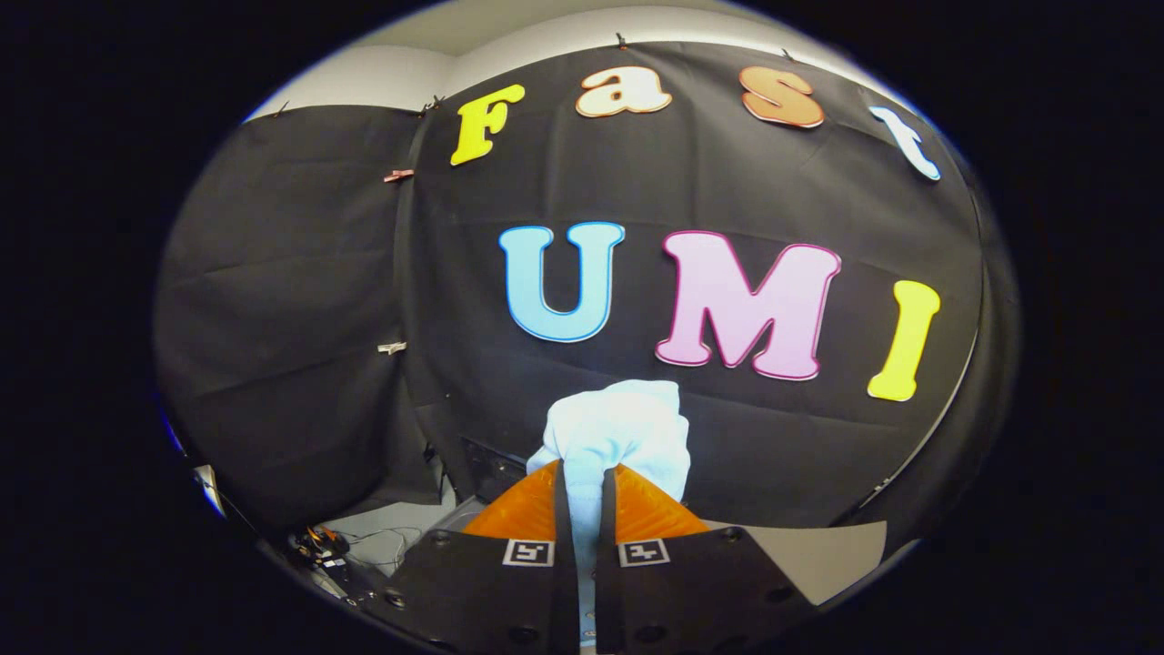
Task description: Put the clothes into the washing machine and then close the washing machine lid.
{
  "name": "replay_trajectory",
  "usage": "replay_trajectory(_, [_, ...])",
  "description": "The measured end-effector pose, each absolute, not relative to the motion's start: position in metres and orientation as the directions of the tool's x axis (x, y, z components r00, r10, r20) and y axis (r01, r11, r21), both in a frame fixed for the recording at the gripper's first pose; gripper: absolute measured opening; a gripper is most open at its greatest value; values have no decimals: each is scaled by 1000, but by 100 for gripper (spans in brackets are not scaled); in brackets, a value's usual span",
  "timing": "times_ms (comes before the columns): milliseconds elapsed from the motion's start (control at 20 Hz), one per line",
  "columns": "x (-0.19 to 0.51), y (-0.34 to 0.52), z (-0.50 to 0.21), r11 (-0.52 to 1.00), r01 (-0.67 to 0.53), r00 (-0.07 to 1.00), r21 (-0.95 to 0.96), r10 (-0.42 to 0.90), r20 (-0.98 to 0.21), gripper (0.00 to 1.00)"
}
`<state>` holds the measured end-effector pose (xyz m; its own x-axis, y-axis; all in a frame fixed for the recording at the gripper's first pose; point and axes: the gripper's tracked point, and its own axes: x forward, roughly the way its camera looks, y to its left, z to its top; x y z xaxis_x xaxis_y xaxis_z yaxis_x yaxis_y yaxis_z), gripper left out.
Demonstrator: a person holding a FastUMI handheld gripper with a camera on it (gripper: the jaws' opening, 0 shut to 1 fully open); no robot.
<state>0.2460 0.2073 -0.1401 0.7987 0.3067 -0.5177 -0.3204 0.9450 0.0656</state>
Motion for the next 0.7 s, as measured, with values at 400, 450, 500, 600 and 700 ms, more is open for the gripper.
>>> replay_trajectory(400, [254,293,-216,911,-383,702,153,395,-593,11])
replay_trajectory(450, [254,299,-230,910,-382,688,164,398,-606,11])
replay_trajectory(500, [253,306,-243,909,-380,678,172,400,-617,11])
replay_trajectory(600, [252,314,-270,911,-380,662,163,391,-639,11])
replay_trajectory(700, [252,319,-300,914,-382,654,134,370,-660,11])
